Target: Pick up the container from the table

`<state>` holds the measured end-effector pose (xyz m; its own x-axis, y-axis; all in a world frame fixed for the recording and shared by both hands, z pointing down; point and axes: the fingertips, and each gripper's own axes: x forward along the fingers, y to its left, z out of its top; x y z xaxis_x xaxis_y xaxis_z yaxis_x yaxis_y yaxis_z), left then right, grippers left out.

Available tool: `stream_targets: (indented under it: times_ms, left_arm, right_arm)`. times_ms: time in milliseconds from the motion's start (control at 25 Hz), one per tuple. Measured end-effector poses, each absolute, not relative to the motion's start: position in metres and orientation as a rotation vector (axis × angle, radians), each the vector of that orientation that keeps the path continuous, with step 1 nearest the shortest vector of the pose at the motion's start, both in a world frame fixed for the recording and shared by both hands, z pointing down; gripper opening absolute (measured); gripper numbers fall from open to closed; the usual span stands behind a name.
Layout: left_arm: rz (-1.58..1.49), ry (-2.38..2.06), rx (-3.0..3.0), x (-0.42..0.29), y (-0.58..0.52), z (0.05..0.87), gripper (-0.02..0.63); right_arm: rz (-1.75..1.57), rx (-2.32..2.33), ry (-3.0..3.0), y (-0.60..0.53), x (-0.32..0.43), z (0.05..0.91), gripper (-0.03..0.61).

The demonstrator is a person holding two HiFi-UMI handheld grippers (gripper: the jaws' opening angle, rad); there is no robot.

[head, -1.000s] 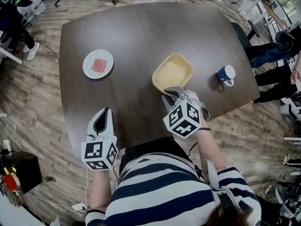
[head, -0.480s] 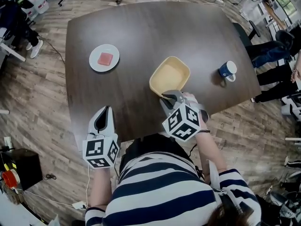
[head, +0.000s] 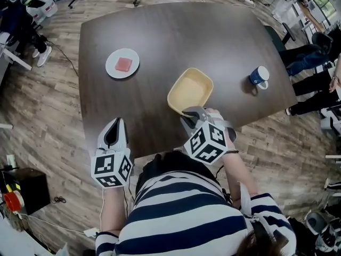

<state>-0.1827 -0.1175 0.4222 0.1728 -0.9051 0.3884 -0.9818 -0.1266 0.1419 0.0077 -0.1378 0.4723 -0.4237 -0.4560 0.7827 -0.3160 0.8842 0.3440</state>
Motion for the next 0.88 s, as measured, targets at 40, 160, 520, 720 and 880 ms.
stream_targets:
  times_ms: [40, 160, 520, 720, 880]
  left_arm:
    - [0.292, -1.789, 2.096, -0.184, -0.116, 0.422, 0.0]
    - [0.296, -1.784, 2.099, -0.185, -0.113, 0.423, 0.0]
    - [0.303, -1.777, 2.091, -0.189, -0.107, 0.425, 0.0]
    - [0.306, -1.778, 2.089, -0.184, -0.104, 0.426, 0.0]
    - [0.299, -1.788, 2.076, -0.189, -0.103, 0.426, 0.0]
  right_arm:
    - [-0.176, 0.557, -2.045, -0.135, 0.007, 0.472, 0.034]
    - [-0.177, 0.552, -2.045, -0.13, 0.003, 0.472, 0.034]
    - [-0.18, 0.522, -2.056, -0.118, -0.007, 0.469, 0.034]
    - [-0.187, 0.509, -2.058, -0.116, -0.005, 0.471, 0.032]
    - [-0.192, 0.501, -2.058, -0.114, -0.006, 0.472, 0.029]
